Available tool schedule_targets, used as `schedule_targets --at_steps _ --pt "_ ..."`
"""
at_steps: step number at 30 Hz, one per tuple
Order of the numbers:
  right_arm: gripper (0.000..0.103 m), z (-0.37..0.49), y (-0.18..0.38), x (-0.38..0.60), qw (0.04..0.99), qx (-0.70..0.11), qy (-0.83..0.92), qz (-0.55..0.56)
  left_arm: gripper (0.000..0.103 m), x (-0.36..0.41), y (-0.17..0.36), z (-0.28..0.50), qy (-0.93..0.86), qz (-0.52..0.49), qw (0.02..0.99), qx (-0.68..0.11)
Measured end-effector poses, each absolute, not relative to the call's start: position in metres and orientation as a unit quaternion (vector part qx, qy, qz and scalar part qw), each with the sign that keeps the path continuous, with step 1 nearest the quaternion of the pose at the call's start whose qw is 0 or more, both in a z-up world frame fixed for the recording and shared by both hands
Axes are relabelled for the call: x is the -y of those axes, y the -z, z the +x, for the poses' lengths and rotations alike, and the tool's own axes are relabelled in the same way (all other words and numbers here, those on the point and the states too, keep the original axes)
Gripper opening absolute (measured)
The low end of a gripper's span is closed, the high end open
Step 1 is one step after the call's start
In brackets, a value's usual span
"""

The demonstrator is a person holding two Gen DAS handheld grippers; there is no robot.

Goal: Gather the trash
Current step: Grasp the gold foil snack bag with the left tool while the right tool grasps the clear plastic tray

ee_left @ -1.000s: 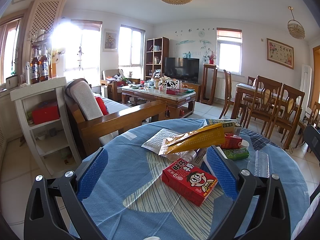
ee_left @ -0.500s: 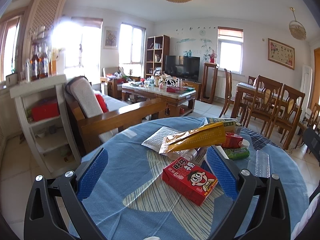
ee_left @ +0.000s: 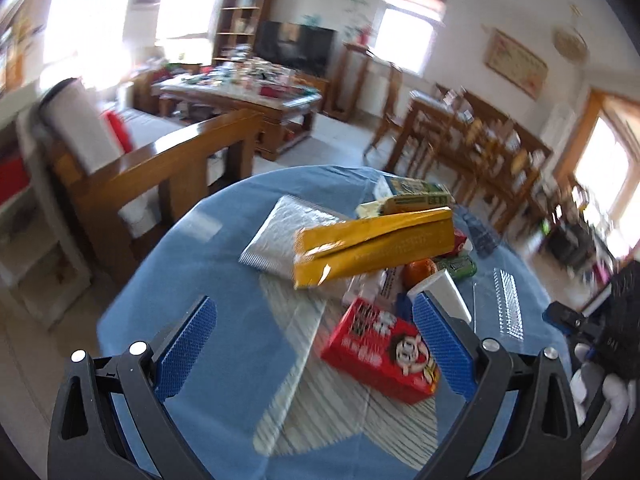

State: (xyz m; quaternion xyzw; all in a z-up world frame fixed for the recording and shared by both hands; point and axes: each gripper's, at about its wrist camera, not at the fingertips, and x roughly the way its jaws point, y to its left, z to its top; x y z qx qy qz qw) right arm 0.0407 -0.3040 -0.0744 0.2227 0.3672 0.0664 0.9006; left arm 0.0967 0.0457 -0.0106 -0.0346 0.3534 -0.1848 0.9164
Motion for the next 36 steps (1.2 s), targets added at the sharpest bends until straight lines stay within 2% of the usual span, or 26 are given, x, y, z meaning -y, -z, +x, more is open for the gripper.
schedule_targets --at_steps 9,11,13,15,17,20,24,26,28,29,30,31,33,34,36 --pt "0.097 0.084 0.081 0.297 0.872 -0.415 -0.081 0.247 0.098 0.025 0.012 0.140 0.245 0.224 0.886 -0.323" --pt "0.093 0.094 0.085 0.290 0.868 -0.430 -0.076 0.235 0.098 0.034 0.017 0.142 0.271 0.259 0.869 -0.322" --pt "0.088 0.101 0.088 0.283 0.867 -0.443 -0.073 0.217 0.097 0.036 0.023 0.144 0.290 0.274 0.857 -0.325" --pt "0.075 0.107 0.092 0.274 0.867 -0.454 -0.067 0.193 0.097 0.036 0.027 0.145 0.308 0.277 0.851 -0.323" --pt "0.069 0.110 0.092 0.268 0.875 -0.452 -0.054 0.164 0.097 0.040 0.029 0.154 0.320 0.267 0.849 -0.325" --pt "0.067 0.117 0.094 0.262 0.879 -0.450 -0.048 0.151 0.094 0.041 0.028 0.163 0.337 0.245 0.849 -0.324" --pt "0.064 0.122 0.091 0.251 0.886 -0.448 -0.034 0.112 0.073 0.042 0.028 0.174 0.343 0.217 0.848 -0.339" --pt "0.062 0.124 0.092 0.244 0.888 -0.451 -0.023 0.083 0.071 0.046 0.032 0.178 0.351 0.202 0.845 -0.350" --pt "0.057 0.126 0.094 0.240 0.889 -0.453 -0.015 0.063 0.064 0.050 0.034 0.179 0.351 0.196 0.846 -0.351" --pt "0.049 0.127 0.095 0.239 0.889 -0.455 -0.013 0.058 0.061 0.052 0.035 0.180 0.350 0.190 0.845 -0.356" --pt "0.043 0.128 0.096 0.238 0.888 -0.456 -0.009 0.052 0.049 0.051 0.036 0.182 0.346 0.179 0.847 -0.362" --pt "0.042 0.127 0.097 0.239 0.890 -0.453 -0.009 0.050 0.037 0.048 0.037 0.185 0.340 0.167 0.849 -0.369" --pt "0.042 0.126 0.097 0.243 0.892 -0.448 -0.008 0.058 0.031 0.039 0.036 0.193 0.339 0.122 0.852 -0.380" --pt "0.042 0.125 0.097 0.244 0.894 -0.445 -0.009 0.062 0.024 0.034 0.034 0.195 0.341 0.099 0.853 -0.383" --pt "0.042 0.119 0.094 0.250 0.899 -0.433 -0.012 0.068 0.020 0.025 0.029 0.196 0.347 0.068 0.855 -0.379"
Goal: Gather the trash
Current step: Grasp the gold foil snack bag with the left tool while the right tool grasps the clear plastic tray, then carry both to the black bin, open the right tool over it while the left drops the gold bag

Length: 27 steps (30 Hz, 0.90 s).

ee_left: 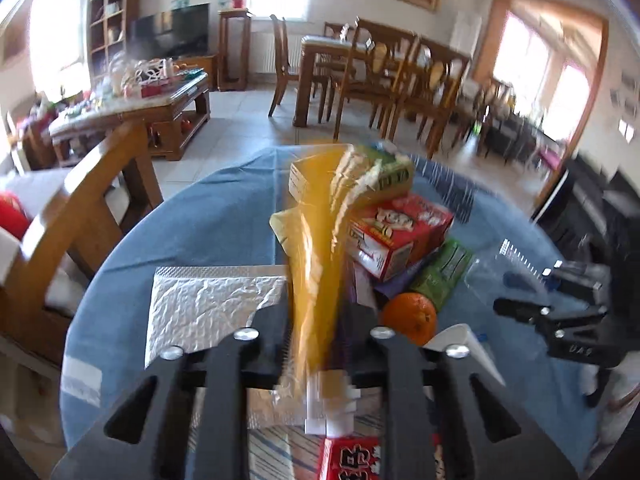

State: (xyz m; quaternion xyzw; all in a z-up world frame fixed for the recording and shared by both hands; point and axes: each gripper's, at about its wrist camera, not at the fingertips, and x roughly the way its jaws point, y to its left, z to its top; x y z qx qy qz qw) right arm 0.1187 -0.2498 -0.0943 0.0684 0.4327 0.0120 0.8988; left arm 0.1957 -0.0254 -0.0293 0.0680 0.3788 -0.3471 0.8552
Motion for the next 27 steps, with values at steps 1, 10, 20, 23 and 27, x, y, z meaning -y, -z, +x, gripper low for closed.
schedule_targets --at_steps 1,10,20,23,27 --pt "0.041 0.114 0.092 0.252 0.901 -0.428 -0.011 0.070 0.020 0.022 0.027 0.195 0.350 0.058 0.856 -0.377" --pt "0.041 0.059 0.065 0.261 0.917 -0.380 -0.045 0.114 0.020 0.009 -0.006 0.146 0.359 0.009 0.873 -0.331" --pt "0.041 -0.023 0.012 0.290 0.932 -0.332 -0.060 0.134 0.020 0.053 -0.037 0.074 0.414 0.012 0.863 -0.287" --pt "0.041 -0.053 -0.011 0.316 0.937 -0.317 -0.051 0.137 0.020 0.079 -0.042 0.054 0.443 0.013 0.853 -0.277" --pt "0.041 -0.089 -0.035 0.355 0.945 -0.301 -0.025 0.128 0.020 0.121 -0.042 0.030 0.480 0.022 0.836 -0.266"
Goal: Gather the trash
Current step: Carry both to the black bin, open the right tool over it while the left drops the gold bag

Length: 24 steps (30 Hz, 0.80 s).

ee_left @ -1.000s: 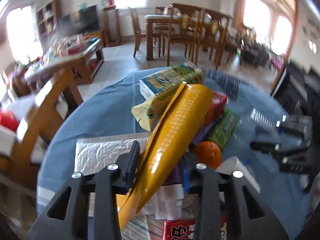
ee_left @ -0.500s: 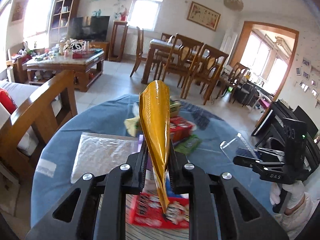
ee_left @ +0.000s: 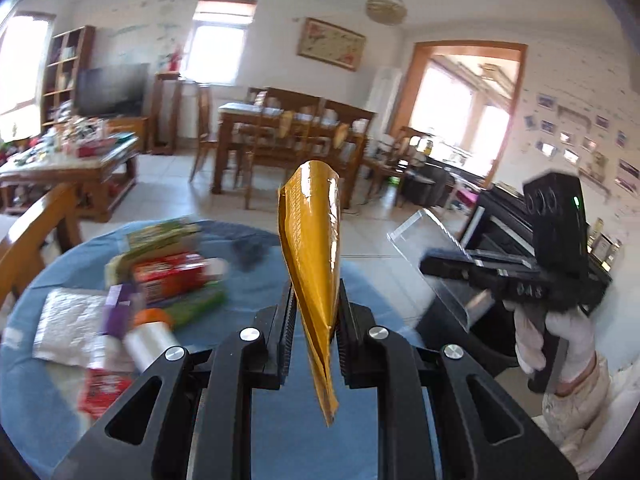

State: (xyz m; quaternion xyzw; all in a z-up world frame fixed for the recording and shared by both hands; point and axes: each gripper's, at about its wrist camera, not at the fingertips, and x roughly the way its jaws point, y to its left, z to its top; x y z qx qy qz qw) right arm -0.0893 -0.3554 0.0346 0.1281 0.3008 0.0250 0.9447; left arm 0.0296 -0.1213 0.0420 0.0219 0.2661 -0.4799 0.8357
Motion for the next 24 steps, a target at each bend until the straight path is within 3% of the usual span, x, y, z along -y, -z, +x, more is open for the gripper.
schedule_targets --at_steps 10,24 --pt "0.041 -0.199 -0.038 0.475 0.945 -0.289 0.077 0.136 0.020 0.251 -0.006 -0.020 0.576 0.056 0.764 -0.286" --pt "0.042 -0.291 0.046 0.573 0.902 -0.346 0.165 0.200 0.020 0.387 0.065 -0.073 0.644 0.129 0.677 -0.333"
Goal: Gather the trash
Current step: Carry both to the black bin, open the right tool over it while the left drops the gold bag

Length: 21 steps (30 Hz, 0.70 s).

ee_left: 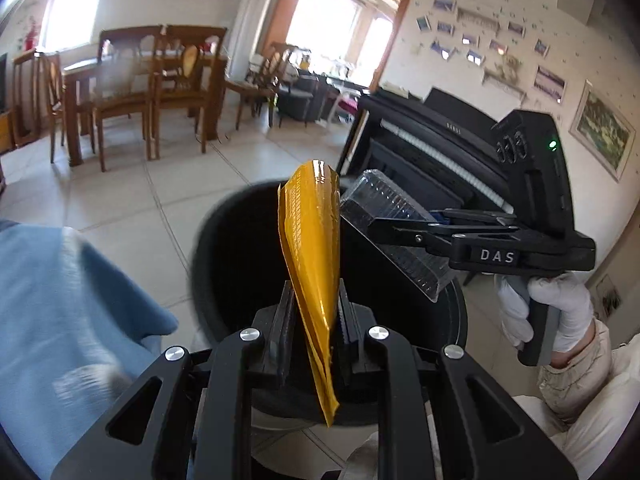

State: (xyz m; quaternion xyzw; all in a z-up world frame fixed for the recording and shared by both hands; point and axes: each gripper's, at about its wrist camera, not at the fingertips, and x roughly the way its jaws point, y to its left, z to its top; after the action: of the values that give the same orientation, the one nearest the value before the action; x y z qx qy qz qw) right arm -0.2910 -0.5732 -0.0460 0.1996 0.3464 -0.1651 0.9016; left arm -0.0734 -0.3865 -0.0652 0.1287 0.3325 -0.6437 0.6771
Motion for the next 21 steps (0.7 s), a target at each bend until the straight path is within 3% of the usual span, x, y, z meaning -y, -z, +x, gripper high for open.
schedule_targets --at_steps 13,16,18,20,21 --pt "0.044 -0.286 0.076 0.578 0.885 -0.370 0.174 0.221 0.021 0.407 0.085 -0.083 0.632 0.172 0.669 -0.352" --pt "0.047 -0.281 0.076 0.575 0.884 -0.371 0.174 0.223 0.022 0.403 0.084 -0.085 0.628 0.172 0.671 -0.354" --pt "0.055 -0.281 0.076 0.574 0.885 -0.370 0.177 0.221 0.023 0.398 0.082 -0.086 0.626 0.170 0.674 -0.355" --pt "0.056 -0.279 0.074 0.572 0.885 -0.369 0.177 0.220 0.032 0.397 0.081 -0.088 0.625 0.168 0.676 -0.354" --pt "0.058 -0.278 0.072 0.570 0.885 -0.369 0.178 0.219 0.047 0.396 0.081 -0.089 0.624 0.168 0.677 -0.352"
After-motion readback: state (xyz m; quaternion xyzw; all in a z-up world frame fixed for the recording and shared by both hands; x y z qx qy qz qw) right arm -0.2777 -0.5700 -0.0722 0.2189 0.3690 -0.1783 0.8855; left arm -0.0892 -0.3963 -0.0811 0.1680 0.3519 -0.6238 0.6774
